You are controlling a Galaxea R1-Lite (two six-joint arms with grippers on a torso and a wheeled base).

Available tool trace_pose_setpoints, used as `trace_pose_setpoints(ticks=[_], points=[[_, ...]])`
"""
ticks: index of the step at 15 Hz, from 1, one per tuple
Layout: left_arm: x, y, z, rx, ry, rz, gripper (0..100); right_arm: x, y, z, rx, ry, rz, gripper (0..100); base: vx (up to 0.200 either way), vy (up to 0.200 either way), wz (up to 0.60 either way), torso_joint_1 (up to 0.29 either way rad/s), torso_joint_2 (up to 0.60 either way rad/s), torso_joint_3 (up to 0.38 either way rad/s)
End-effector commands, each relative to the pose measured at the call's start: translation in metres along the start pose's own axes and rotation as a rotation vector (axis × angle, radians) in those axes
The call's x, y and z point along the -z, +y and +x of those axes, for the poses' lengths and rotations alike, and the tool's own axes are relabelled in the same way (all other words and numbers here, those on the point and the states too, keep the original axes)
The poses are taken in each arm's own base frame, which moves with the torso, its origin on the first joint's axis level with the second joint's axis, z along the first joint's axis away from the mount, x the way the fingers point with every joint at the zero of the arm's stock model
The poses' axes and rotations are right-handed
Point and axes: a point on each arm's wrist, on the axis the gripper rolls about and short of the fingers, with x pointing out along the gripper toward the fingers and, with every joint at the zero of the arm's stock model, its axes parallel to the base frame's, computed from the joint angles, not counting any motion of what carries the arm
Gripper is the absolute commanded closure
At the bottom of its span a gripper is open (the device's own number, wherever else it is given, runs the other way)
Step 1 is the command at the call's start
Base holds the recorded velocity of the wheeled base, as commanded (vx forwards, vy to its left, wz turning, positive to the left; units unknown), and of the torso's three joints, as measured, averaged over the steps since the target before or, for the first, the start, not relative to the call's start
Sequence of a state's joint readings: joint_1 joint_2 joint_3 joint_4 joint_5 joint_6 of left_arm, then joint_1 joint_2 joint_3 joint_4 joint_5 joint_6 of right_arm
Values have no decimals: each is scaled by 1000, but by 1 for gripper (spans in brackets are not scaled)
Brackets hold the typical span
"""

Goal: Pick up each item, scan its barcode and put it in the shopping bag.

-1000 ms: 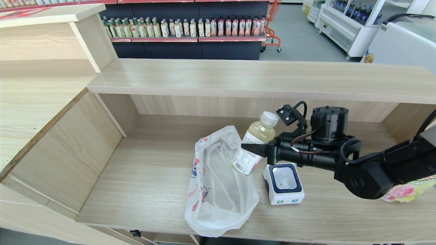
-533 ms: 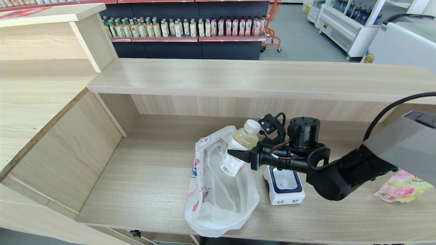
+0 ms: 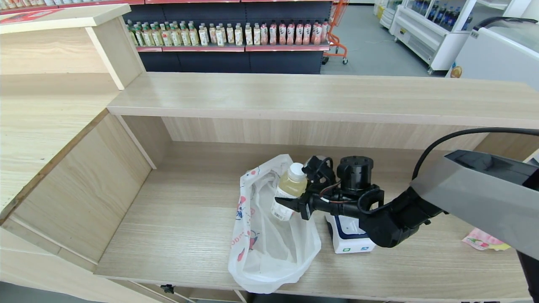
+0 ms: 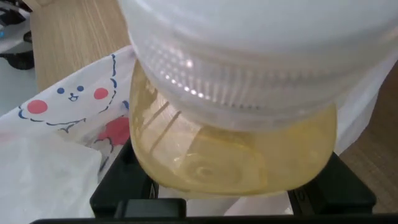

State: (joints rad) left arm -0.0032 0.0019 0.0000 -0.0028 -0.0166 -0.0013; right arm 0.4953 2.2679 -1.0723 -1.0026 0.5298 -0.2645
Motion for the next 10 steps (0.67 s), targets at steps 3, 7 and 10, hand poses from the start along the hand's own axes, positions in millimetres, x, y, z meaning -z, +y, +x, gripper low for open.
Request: trace_pose_setpoints(ticks=[3, 7, 10], points=[[0, 0, 0, 0, -1, 0, 0, 8, 0, 1, -3, 17, -2, 0, 0, 0, 0, 0, 0, 0], [0, 0, 0, 0, -1, 0, 0, -24, 1, -14, -1, 1, 63, 0, 0, 0, 0, 0, 0, 0], [0, 0, 0, 0, -1, 0, 0, -73, -7, -59, 51, -28, 186, 0, 0, 0, 0, 0, 0, 0]])
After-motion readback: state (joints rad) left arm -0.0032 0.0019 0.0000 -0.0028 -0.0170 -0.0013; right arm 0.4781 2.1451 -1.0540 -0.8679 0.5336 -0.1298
